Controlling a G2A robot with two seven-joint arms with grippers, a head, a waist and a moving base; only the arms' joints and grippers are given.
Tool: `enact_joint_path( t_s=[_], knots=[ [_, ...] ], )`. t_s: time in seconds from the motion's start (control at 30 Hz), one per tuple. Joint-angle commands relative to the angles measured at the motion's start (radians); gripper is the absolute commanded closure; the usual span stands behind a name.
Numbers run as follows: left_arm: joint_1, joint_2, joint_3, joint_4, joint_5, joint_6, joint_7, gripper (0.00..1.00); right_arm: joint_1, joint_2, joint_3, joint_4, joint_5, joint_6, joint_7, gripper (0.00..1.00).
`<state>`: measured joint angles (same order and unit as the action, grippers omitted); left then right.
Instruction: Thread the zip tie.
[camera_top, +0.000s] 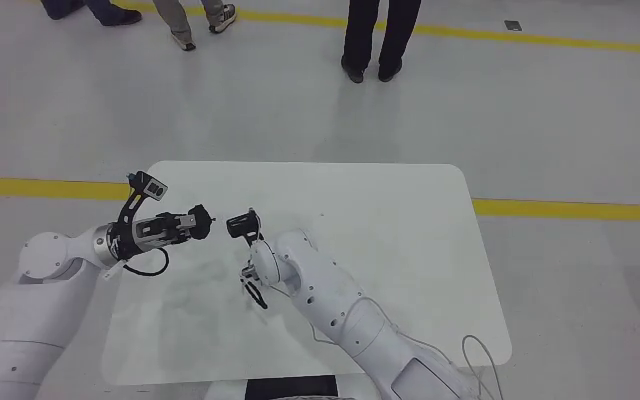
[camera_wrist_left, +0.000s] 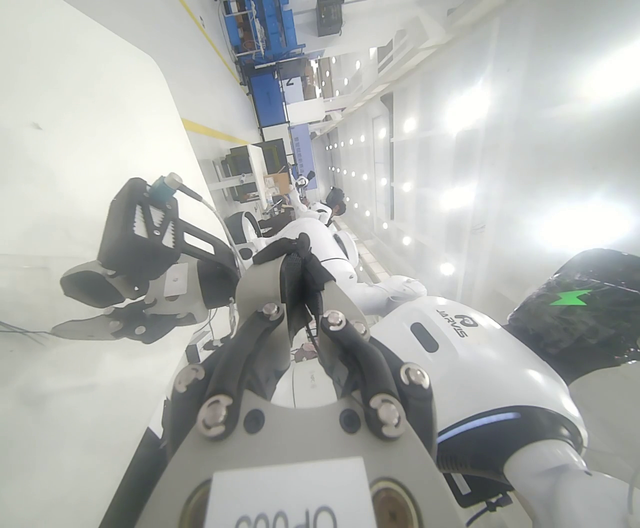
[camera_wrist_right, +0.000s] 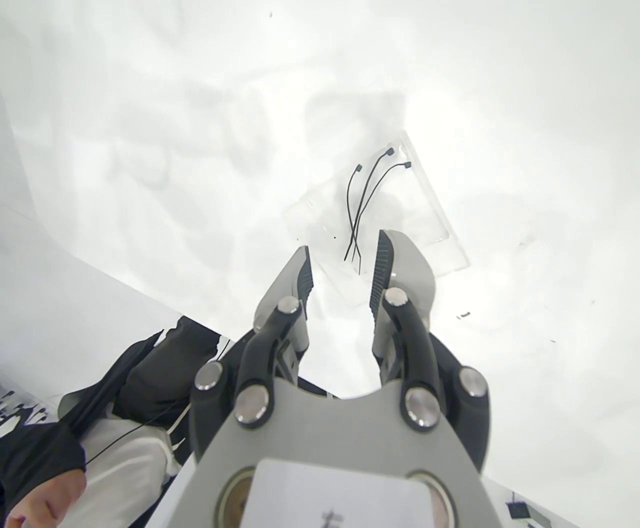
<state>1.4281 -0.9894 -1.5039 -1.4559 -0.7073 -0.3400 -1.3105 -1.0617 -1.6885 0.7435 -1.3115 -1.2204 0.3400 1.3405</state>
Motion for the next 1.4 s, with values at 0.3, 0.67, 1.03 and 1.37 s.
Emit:
enact_joint_path(
  t_s=[0.3,0.67,1.03,1.37],
  knots=[
    [0.000,0.000,0.000,0.000,0.000,0.000,0.000,1.00,0.024,-0.033,-0.024,0.115,0.003,0.000,-0.041,0.80],
    [0.000,0.000,0.000,0.000,0.000,0.000,0.000,1.00,0.038,-0.063,-0.027,0.186,-0.007,0.000,-0.062,0.88],
    [0.000,0.000,0.000,0.000,0.000,0.000,0.000,1.00,0.043,-0.086,-0.021,0.236,-0.029,0.000,-0.092,0.87],
    [0.000,0.000,0.000,0.000,0.000,0.000,0.000,1.00,0.040,-0.104,-0.004,0.268,-0.068,0.000,-0.102,0.92]
  ],
)
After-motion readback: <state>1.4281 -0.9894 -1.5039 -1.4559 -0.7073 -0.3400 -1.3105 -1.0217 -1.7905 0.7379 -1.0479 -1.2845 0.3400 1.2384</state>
